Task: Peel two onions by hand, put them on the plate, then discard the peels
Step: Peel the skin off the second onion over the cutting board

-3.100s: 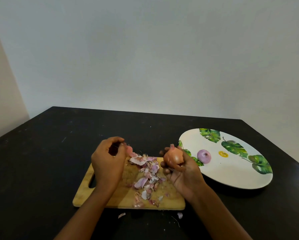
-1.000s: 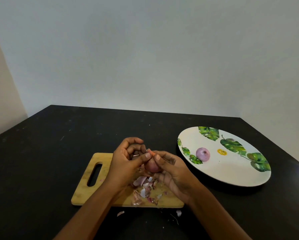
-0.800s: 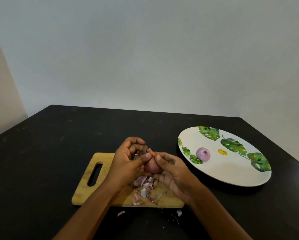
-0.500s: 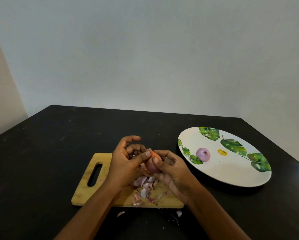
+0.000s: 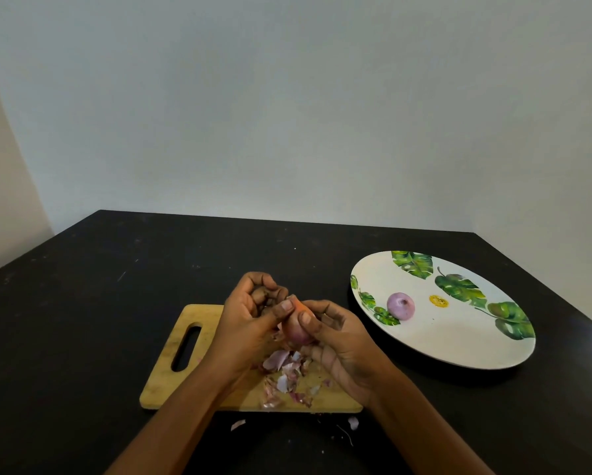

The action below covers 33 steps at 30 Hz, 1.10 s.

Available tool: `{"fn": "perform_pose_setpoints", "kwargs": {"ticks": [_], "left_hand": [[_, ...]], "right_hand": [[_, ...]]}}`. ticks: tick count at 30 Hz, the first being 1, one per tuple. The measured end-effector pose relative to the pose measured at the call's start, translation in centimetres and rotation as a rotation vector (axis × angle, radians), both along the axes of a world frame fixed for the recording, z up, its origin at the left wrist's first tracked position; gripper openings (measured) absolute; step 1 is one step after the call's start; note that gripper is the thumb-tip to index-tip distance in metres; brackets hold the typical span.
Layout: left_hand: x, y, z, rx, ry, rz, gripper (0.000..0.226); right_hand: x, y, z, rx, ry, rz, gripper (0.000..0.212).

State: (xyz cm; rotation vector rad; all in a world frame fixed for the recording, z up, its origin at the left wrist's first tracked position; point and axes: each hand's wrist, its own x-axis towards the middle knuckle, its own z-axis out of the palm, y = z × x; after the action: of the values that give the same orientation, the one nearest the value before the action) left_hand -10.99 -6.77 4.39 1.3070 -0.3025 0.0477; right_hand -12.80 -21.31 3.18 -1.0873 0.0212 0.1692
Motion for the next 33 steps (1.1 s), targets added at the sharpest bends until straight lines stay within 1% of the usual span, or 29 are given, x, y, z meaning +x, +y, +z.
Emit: {"fn": "perform_pose_setpoints", "kwargs": {"ticks": [4, 8, 10, 13, 15, 17, 20, 24, 26, 28, 31, 33], "left_hand": [[0.0, -0.1, 0.0, 0.037, -0.010, 0.104, 0.035], [-0.1, -0.2, 0.0, 0.057, 0.047, 0.111, 0.041], [-0.1, -0.3, -0.1, 0.058, 0.064, 0.104, 0.040], [-0.1, -0.3, 0.0, 0.068, 0.069, 0.110, 0.034], [-0.1, -0.3, 0.1, 0.053, 0.062, 0.095, 0.028], [-0.1, -0.2, 0.2, 0.031, 0.054, 0.064, 0.023], [-0.1, -0.2, 0.1, 0.053, 0.036, 0.044, 0.021], [-0.2, -0.3, -0.1, 0.124, -0.024, 0.070, 0.023], [-0.2, -0.4, -0.2, 0.148, -0.040, 0.101, 0.021], [-0.1, -0.5, -0.5, 0.199, -0.036, 0.151, 0.021], [0.0, -0.9, -1.0, 0.215, 0.011, 0.191, 0.022], [-0.1, -1.0, -1.0, 0.195, 0.025, 0.187, 0.022]], "right_hand": [[0.1, -0.1, -0.1, -0.008, -0.014, -0.020, 0.047], [0.1, -0.2, -0.3, -0.067, -0.052, -0.033, 0.052], [0.1, -0.2, -0.4, -0.148, -0.084, -0.052, 0.055], [0.0, -0.2, -0.4, -0.357, -0.152, -0.116, 0.057], [-0.1, -0.1, -0.4, -0.420, -0.195, -0.146, 0.057], [-0.2, 0.0, -0.4, -0.431, -0.220, -0.158, 0.057], [-0.3, 0.1, -0.4, -0.407, -0.218, -0.154, 0.056], [-0.3, 0.0, -0.4, -0.392, -0.198, -0.156, 0.052], [-0.3, 0.1, -0.4, -0.424, -0.216, -0.174, 0.048], [-0.2, 0.3, -0.7, -0.527, -0.268, -0.241, 0.047], [0.0, 0.7, -1.5, -0.782, -0.387, -0.402, 0.051], [0.1, 0.6, -1.7, -0.842, -0.440, -0.463, 0.053]]}}
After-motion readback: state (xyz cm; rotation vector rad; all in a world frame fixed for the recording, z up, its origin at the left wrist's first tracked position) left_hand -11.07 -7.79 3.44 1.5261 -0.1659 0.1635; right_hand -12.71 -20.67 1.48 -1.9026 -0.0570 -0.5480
